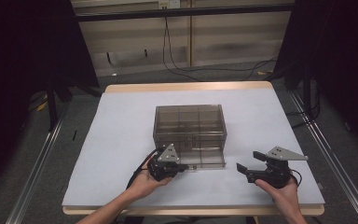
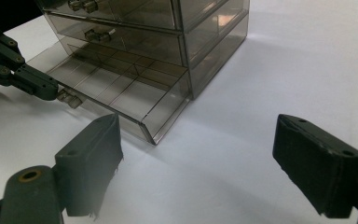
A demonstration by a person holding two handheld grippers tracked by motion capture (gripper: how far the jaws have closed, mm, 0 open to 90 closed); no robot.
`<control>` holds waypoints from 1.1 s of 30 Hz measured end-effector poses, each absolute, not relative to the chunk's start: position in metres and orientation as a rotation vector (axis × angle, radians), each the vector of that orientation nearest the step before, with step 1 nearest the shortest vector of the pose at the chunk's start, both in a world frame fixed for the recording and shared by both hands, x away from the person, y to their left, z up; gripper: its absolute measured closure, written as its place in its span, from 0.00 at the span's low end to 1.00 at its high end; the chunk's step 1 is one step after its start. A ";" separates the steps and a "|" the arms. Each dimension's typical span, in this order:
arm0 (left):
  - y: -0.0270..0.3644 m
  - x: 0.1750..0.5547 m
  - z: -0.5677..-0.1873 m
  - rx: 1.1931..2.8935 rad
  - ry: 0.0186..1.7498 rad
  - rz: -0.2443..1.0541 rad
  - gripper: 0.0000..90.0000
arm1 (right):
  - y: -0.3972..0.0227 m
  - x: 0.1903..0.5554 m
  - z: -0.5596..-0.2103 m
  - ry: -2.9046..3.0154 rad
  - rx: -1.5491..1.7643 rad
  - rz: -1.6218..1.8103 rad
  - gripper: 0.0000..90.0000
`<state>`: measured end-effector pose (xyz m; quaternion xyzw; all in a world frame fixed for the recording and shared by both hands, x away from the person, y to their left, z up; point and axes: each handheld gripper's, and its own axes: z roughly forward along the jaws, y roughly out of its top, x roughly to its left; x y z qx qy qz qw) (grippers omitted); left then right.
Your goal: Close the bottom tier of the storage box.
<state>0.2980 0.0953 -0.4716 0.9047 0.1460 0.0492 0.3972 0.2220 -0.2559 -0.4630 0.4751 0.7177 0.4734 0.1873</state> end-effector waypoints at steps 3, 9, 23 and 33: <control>0.095 0.299 -0.472 2.279 0.375 0.122 1.00 | -0.256 0.222 -0.463 2.017 1.342 1.328 0.17; 0.095 0.299 -0.473 2.278 0.378 0.122 1.00 | -0.255 0.222 -0.463 2.021 1.341 1.325 0.17; 0.096 0.301 -0.472 2.284 0.391 0.132 1.00 | -0.257 0.222 -0.463 2.016 1.342 1.326 0.17; 0.096 0.304 -0.473 2.268 0.401 0.130 1.00 | -0.256 0.222 -0.463 2.018 1.341 1.326 0.17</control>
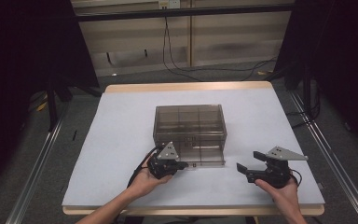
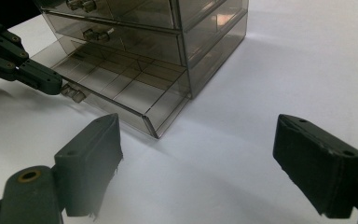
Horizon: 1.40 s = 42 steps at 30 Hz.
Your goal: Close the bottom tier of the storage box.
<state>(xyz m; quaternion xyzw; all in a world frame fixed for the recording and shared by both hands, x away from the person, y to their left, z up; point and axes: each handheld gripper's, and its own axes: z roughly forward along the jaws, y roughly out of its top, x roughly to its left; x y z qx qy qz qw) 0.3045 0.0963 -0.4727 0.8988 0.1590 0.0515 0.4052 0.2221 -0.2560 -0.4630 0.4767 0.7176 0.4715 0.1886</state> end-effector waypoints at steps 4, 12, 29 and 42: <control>0.095 0.305 -0.474 2.253 0.405 0.131 1.00 | -0.256 0.222 -0.463 2.018 1.341 1.326 0.17; 0.094 0.308 -0.473 2.251 0.410 0.138 1.00 | -0.256 0.222 -0.463 2.019 1.341 1.325 0.17; 0.095 0.310 -0.474 2.251 0.419 0.142 1.00 | -0.256 0.222 -0.463 2.019 1.342 1.325 0.17; 0.095 0.312 -0.475 2.239 0.423 0.143 1.00 | -0.255 0.222 -0.463 2.019 1.342 1.325 0.17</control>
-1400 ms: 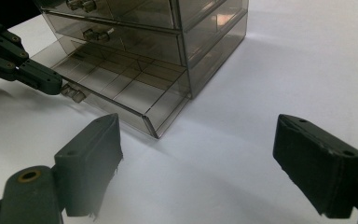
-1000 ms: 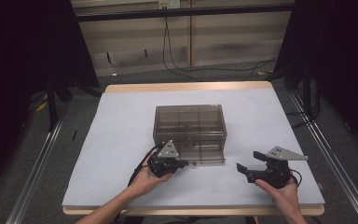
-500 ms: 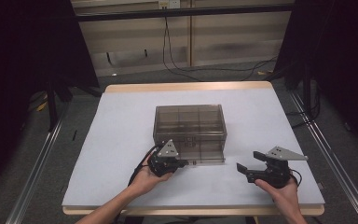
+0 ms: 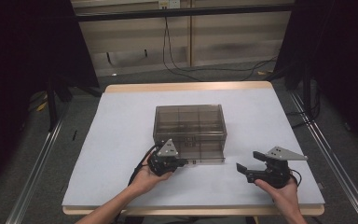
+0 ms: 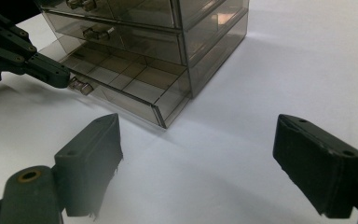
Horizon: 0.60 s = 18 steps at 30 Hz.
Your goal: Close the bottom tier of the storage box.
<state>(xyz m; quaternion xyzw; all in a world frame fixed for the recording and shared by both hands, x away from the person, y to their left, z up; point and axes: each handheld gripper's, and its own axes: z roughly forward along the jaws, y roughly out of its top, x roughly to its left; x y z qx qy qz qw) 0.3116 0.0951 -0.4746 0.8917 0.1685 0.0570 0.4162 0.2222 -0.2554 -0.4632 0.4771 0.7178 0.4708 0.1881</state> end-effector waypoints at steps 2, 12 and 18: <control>0.095 0.312 -0.475 2.241 0.418 0.148 1.00 | -0.255 0.222 -0.463 2.018 1.344 1.321 0.17; 0.094 0.314 -0.474 2.252 0.433 0.158 1.00 | -0.255 0.223 -0.464 2.021 1.341 1.319 0.17; 0.094 0.315 -0.472 2.265 0.431 0.161 1.00 | -0.254 0.224 -0.464 2.025 1.343 1.319 0.17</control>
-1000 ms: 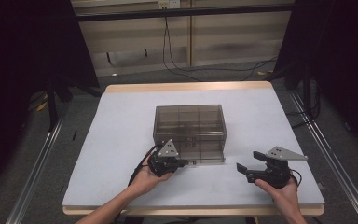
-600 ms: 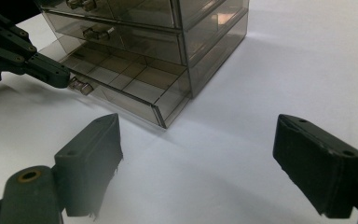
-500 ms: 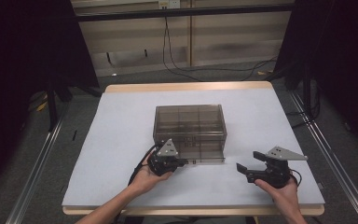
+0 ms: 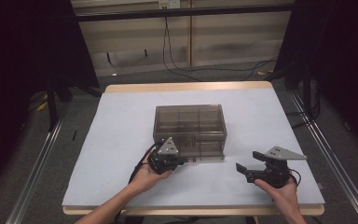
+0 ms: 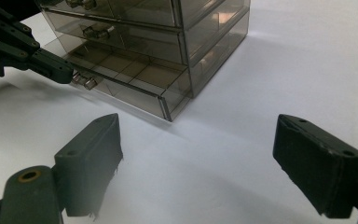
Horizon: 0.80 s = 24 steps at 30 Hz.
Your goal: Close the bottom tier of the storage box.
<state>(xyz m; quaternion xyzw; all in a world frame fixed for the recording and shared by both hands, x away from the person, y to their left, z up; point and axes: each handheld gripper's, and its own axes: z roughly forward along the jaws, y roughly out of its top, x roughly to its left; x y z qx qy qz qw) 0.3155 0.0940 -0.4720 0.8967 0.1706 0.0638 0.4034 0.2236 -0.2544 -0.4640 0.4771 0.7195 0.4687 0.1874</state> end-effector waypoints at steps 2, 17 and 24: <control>0.094 0.315 -0.472 2.265 0.436 0.164 1.00 | -0.254 0.224 -0.464 2.030 1.342 1.321 0.17; 0.092 0.317 -0.471 2.280 0.443 0.166 1.00 | -0.253 0.225 -0.465 2.038 1.339 1.310 0.17; 0.090 0.321 -0.468 2.276 0.454 0.154 1.00 | -0.253 0.226 -0.465 2.035 1.342 1.316 0.18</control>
